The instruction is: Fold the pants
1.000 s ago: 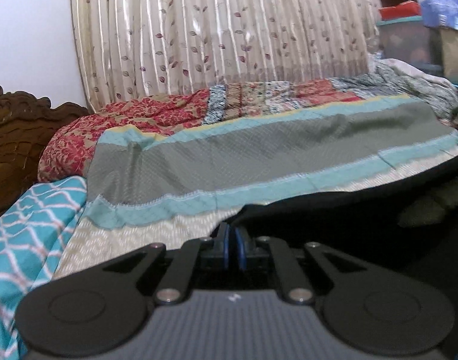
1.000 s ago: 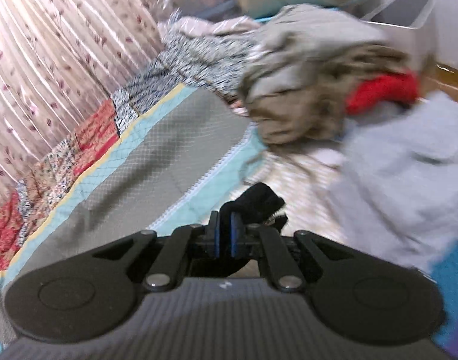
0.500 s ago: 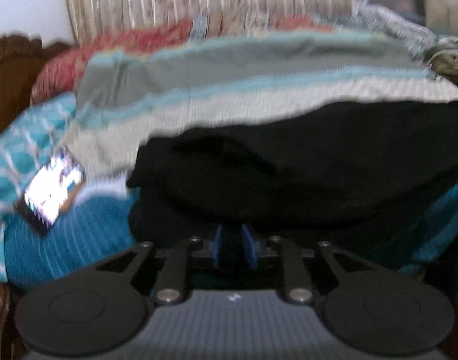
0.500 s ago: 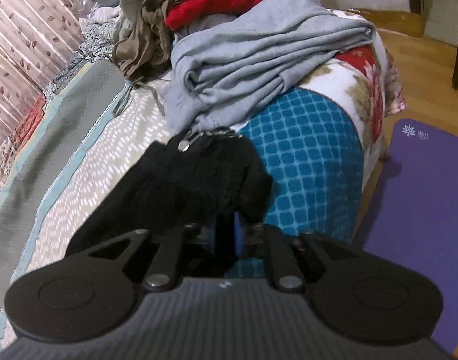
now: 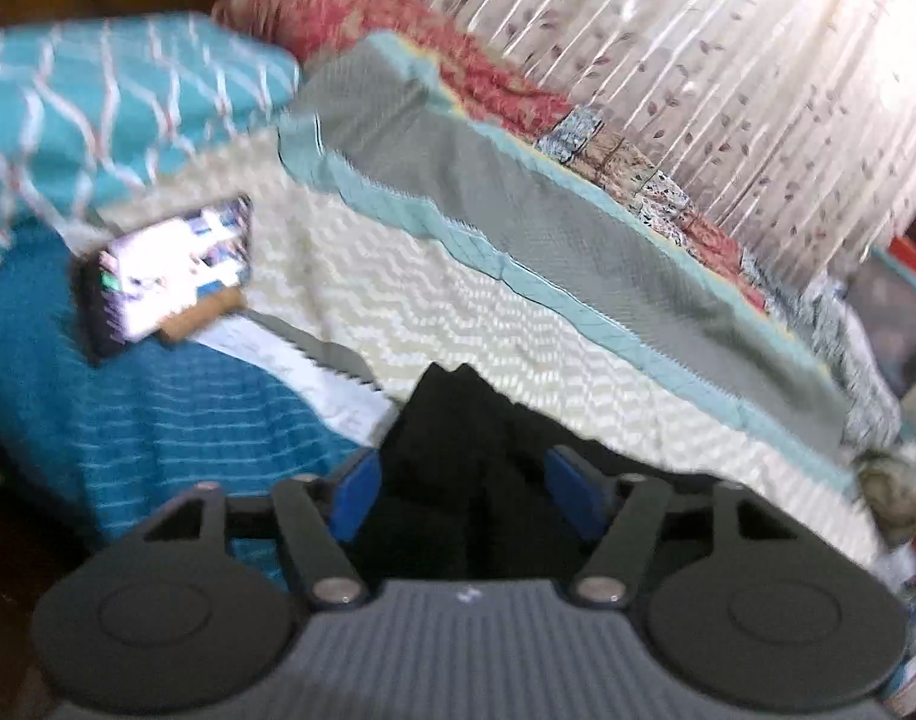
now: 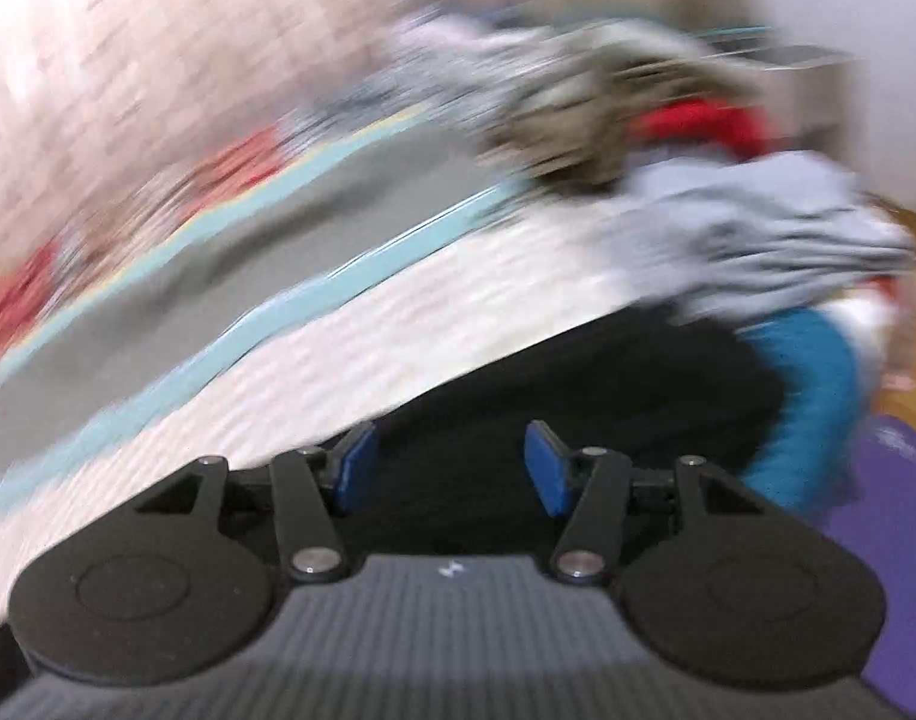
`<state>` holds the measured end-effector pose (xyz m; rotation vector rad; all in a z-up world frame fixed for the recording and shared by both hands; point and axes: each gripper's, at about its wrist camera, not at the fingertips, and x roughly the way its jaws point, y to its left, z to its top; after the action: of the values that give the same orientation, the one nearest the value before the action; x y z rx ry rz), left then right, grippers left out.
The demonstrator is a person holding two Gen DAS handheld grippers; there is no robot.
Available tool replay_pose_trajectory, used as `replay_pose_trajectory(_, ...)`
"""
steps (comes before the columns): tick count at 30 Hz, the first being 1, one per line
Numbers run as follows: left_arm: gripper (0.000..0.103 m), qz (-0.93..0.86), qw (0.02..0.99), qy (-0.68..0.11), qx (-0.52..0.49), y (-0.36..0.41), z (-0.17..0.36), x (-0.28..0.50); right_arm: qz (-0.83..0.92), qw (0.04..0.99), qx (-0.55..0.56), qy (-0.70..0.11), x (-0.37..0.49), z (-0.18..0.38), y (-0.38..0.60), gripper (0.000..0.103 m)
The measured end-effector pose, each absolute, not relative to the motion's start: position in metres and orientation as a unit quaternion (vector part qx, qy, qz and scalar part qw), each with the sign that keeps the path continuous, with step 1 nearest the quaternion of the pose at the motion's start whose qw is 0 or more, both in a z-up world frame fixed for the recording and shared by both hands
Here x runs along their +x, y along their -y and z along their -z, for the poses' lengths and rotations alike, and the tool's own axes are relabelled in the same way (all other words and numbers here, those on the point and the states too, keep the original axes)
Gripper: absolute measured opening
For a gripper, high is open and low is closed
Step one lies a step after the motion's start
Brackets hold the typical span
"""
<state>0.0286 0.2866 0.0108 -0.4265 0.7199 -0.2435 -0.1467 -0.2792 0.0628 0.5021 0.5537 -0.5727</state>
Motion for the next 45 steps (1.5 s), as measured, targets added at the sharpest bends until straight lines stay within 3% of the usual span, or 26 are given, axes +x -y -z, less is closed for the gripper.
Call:
replay_pose_trajectory(1, 0.081, 0.117, 0.898, -0.364, -0.217, -0.284, -0.003, 0.042, 0.251, 0.897, 0.232, -0.281, -0.136, -0.059, 0.264, 0.057)
replay_pose_trajectory(4, 0.078, 0.122, 0.867, -0.412, -0.251, -0.276, 0.025, 0.074, 0.183, 0.905, 0.211, -0.320, -0.105, -0.042, 0.215, 0.057)
replay_pose_trajectory(5, 0.072, 0.112, 0.859, -0.426, -0.262, -0.273, 0.034, 0.081, 0.166, 0.905, 0.207, -0.334, -0.100, -0.038, 0.204, 0.057)
replay_pose_trajectory(6, 0.047, 0.102, 0.856, -0.431, -0.266, -0.272, 0.040, 0.085, 0.146, 0.903, 0.204, -0.349, -0.091, -0.032, 0.190, 0.057)
replay_pose_trajectory(9, 0.028, 0.101, 0.868, -0.404, -0.270, -0.269, 0.035, 0.076, 0.092, 0.901, 0.179, -0.384, -0.068, -0.029, 0.159, 0.056)
replay_pose_trajectory(15, 0.016, 0.143, 0.895, -0.332, -0.261, -0.283, 0.003, 0.014, -0.065, 0.916, 0.131, -0.374, -0.023, -0.063, 0.102, 0.056)
replay_pose_trajectory(21, 0.019, 0.090, 0.887, -0.370, -0.259, -0.304, 0.032, -0.013, -0.235, 0.879, 0.133, -0.393, 0.027, -0.064, 0.017, 0.056)
replay_pose_trajectory(23, 0.029, 0.077, 0.886, -0.378, -0.257, -0.304, 0.040, -0.014, -0.270, 0.856, 0.126, -0.424, 0.026, -0.045, -0.015, 0.056)
replay_pose_trajectory(25, 0.054, 0.050, 0.892, -0.387, -0.229, -0.301, 0.043, -0.014, -0.293, 0.816, 0.108, -0.487, 0.038, -0.014, -0.047, 0.056)
replay_pose_trajectory(26, 0.058, 0.037, 0.894, -0.394, -0.212, -0.299, 0.043, -0.014, -0.287, 0.802, 0.080, -0.518, 0.040, 0.005, -0.062, 0.056)
replay_pose_trajectory(29, 0.057, 0.029, 0.900, -0.389, -0.193, -0.302, 0.032, -0.019, -0.294, 0.827, 0.023, -0.479, 0.022, 0.002, -0.074, 0.057)
replay_pose_trajectory(35, 0.057, 0.054, 0.906, -0.311, -0.283, -0.329, -0.013, -0.020, -0.266, 0.849, 0.127, -0.439, 0.022, -0.026, -0.001, 0.057)
replay_pose_trajectory(40, 0.057, 0.130, 0.911, -0.301, -0.251, -0.279, -0.031, 0.004, -0.158, 0.861, 0.206, -0.437, -0.001, -0.015, 0.087, 0.057)
replay_pose_trajectory(45, 0.057, 0.182, 0.915, -0.317, -0.173, -0.213, -0.016, 0.017, -0.071, 0.862, 0.271, -0.423, -0.047, -0.004, 0.153, 0.057)
